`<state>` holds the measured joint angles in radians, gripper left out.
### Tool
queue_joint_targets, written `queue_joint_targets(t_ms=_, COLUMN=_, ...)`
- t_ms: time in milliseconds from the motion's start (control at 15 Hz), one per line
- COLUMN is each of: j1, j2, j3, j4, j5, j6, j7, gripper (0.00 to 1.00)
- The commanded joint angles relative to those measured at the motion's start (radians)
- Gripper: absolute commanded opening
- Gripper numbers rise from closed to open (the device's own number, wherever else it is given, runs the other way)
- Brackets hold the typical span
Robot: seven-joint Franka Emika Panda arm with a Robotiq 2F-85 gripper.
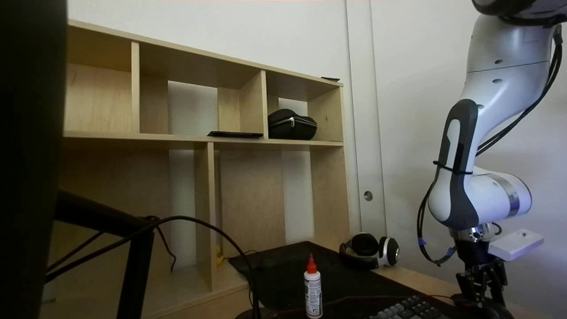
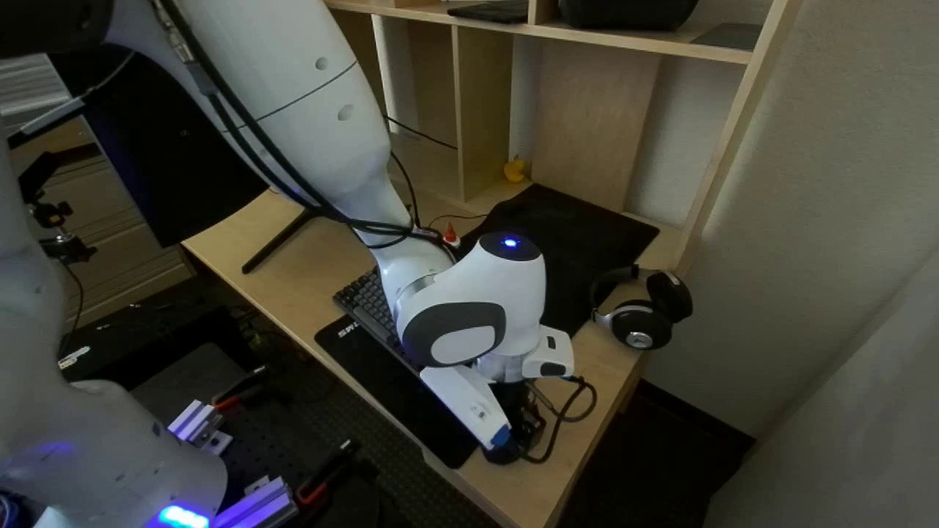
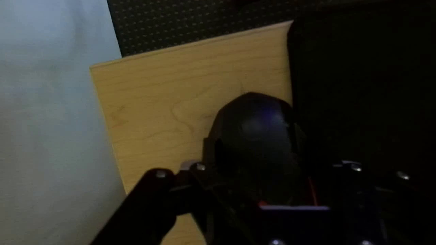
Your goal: Move the mouse to the left
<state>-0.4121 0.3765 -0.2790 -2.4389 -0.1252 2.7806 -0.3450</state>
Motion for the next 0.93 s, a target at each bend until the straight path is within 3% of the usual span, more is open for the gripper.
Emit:
queue_joint_targets(t_ms=0, j1=-0.017, j2=-0.036, j3=0.011, j4=-0.075, j5=0.019, j6=0.116, j7=-0.003, gripper=0.87)
queue_joint_targets(t_ms=67, j1=0.001, j2=-0.048, j3=-0.013, j4=-0.091, j5=-0.011, j6=0.171, j7=0.009, gripper=0.94)
queue_joint_targets(t_ms=200, j1=0.091, j2=-0.072, j3=-0.135, j4=-0.112, j5=-0.131, j6=0.273, j7=0.071, gripper=1.0)
queue_joint_targets(t_ms=333, j1=0.141, j2=-0.132, j3=-0.217, j4=-0.146, j5=-0.212, j6=0.339, j7=0.067, gripper=1.0)
queue_joint_targets(t_ms=467, j1=0.125, j2=-0.223, j3=-0.211, j4=-0.195, j5=-0.239, j6=0.365, j7=0.017, gripper=1.0)
queue_joint_targets(t_ms=600, j1=0.083, j2=-0.316, j3=-0.157, j4=-0.243, j5=-0.234, j6=0.343, j7=-0.029, gripper=1.0)
queue_joint_targets(t_ms=667, j1=0.038, j2=-0.355, j3=-0.097, j4=-0.271, j5=-0.191, j6=0.324, j7=-0.084, gripper=1.0)
queue_joint_targets(t_ms=733, j1=0.044, j2=-0.389, j3=-0.089, j4=-0.287, j5=-0.165, j6=0.285, j7=-0.111, gripper=1.0)
queue_joint_targets(t_ms=800, j1=0.075, j2=-0.295, j3=-0.128, j4=-0.215, j5=-0.202, j6=0.324, j7=-0.033, gripper=1.0)
queue_joint_targets(t_ms=867, j1=0.068, j2=-0.33, j3=-0.112, j4=-0.24, j5=-0.194, j6=0.309, j7=-0.05, gripper=1.0)
